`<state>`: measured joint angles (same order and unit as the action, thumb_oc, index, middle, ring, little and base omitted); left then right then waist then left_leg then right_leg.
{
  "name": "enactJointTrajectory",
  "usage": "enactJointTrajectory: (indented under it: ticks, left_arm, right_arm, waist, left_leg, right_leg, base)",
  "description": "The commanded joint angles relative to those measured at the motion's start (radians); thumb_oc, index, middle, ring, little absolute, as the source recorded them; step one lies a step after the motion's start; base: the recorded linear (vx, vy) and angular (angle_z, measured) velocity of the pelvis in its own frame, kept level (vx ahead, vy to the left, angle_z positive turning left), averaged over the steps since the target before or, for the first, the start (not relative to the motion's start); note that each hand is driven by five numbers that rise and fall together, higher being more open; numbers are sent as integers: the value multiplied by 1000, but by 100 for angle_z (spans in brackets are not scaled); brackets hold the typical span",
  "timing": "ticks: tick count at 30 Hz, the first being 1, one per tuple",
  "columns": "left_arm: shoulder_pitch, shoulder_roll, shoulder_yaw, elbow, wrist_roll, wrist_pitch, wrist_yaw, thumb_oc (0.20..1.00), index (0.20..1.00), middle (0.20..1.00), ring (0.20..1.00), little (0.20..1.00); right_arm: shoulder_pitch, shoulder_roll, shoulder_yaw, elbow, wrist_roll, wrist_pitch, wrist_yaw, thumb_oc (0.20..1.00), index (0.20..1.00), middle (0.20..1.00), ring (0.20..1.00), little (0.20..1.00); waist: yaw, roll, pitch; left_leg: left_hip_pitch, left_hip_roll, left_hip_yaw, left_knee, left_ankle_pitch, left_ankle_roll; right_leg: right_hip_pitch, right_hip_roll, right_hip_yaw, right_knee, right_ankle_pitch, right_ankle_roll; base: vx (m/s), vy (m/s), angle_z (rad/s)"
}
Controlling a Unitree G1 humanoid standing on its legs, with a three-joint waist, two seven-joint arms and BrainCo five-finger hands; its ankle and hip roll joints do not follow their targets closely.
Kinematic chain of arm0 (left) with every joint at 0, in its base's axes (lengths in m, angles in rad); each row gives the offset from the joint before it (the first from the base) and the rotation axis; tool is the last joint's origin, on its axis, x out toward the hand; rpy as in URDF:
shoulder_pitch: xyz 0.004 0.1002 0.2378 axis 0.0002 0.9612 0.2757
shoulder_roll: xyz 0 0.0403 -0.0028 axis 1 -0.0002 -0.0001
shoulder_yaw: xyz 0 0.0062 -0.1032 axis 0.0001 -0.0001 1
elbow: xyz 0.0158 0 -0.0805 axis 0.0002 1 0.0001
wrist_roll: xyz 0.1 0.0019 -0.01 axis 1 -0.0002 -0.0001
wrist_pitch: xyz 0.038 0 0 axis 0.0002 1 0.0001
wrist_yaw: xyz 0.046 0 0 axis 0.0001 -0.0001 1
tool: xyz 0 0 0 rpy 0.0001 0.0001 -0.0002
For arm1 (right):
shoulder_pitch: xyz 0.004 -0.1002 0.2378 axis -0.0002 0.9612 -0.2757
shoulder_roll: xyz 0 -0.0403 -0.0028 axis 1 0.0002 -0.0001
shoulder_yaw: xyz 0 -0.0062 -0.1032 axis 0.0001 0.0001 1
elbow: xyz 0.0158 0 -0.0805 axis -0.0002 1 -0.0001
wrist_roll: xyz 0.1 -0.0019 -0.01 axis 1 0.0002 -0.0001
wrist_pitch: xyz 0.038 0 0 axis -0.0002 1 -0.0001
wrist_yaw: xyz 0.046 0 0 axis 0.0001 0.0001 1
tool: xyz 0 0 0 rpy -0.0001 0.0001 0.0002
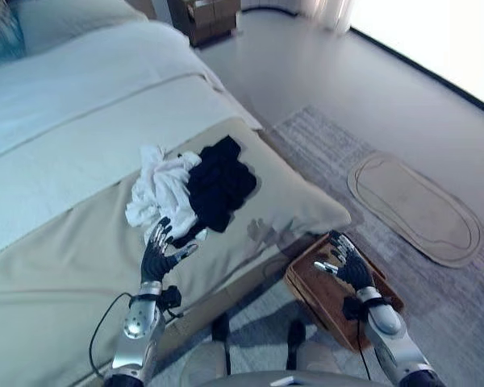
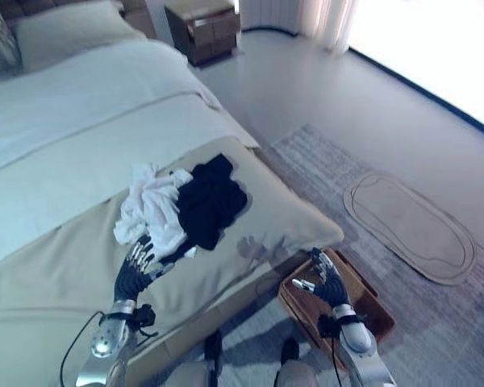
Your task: Pick up clothes into the bucket
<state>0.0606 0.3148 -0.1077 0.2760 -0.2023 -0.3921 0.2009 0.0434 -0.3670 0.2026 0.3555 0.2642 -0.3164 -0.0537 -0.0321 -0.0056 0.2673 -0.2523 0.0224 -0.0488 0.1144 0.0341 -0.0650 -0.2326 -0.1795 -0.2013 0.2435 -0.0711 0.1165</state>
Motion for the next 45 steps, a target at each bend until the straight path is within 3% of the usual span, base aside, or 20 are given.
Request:
enactJointTrajectory:
  ticks: [1, 8, 12, 15, 20, 34, 38, 45]
  left_arm:
    - [-64, 69, 20, -40, 119, -66, 105, 1000, 1000, 1000, 1000, 1000]
    - [-236, 121, 46, 25, 388, 4, 336, 1000, 1000, 1000, 1000, 1000]
    - [-310, 135, 66, 66, 436, 41, 414, 1000, 1000, 1000, 1000, 1000]
    - [-418, 180, 86, 106, 481, 91, 504, 1000, 1000, 1000, 1000, 1000]
    - [-518, 272, 106, 142, 540, 151, 565, 1000, 1000, 1000, 1000, 1000]
    - [-744, 448, 16, 454, 664, 322, 552, 1000, 1000, 1000, 1000, 1000]
    - [-804, 478, -21, 581, 627, 341, 502, 1000, 1000, 1000, 1000, 1000]
    - [-847, 519, -70, 625, 608, 313, 446, 1000, 1000, 1000, 1000, 1000]
  right_arm:
    - [-65, 19, -18, -80, 9, -70, -37, 1000, 1000, 1000, 1000, 1000]
    - [-184, 14, -9, -97, 28, -89, -91, 1000, 1000, 1000, 1000, 1000]
    - [-224, 5, -6, -102, 22, -95, -114, 1000, 1000, 1000, 1000, 1000]
    - [-267, -7, 0, -108, 16, -101, -131, 1000, 1000, 1000, 1000, 1000]
    - [-290, -14, 8, -121, 16, -103, -126, 1000, 1000, 1000, 1000, 1000]
    - [-283, -51, 6, -176, 18, -107, -66, 1000, 1000, 1000, 1000, 1000]
    - [-283, -65, 7, -189, 24, -104, -52, 1000, 1000, 1000, 1000, 1000]
    - [-273, -75, 2, -197, 40, -107, -32, 1000, 1000, 1000, 1000, 1000]
  waist:
    - [22, -80, 46]
    - [2, -83, 102]
    - [-5, -83, 120]
    - [-20, -90, 143]
    - [-35, -94, 156]
    - [-95, -106, 147]
    - [-111, -113, 137]
    - [-124, -113, 118]
  left_leg:
    - [-88, -2, 26, 216, -128, 31]
    - [-323, -8, 21, 370, -153, 33]
    - [-395, -3, 24, 429, -174, 33]
    - [-481, -2, 26, 479, -184, 37]
    - [-550, -1, 37, 505, -188, 41]
    - [-668, 13, 63, 561, -202, 51]
    - [-690, 17, 72, 568, -200, 53]
    - [-718, 18, 74, 561, -192, 52]
  right_leg:
    - [-66, -97, 74, -5, 110, 57]
    - [-297, -98, 111, 123, 93, 42]
    - [-371, -91, 124, 167, 81, 37]
    - [-459, -88, 142, 204, 83, 38]
    - [-538, -86, 149, 224, 90, 42]
    - [-669, -81, 171, 251, 114, 60]
    - [-694, -78, 176, 250, 126, 65]
    - [-717, -81, 175, 236, 138, 71]
  base:
    - [-134, 48, 5]
    - [-96, 28, 3]
    - [-66, 44, -3]
    - [-52, 41, -9]
    - [-33, 50, -6]
    - [-21, 45, -8]
    - [-20, 38, -13]
    - [-6, 3, -2]
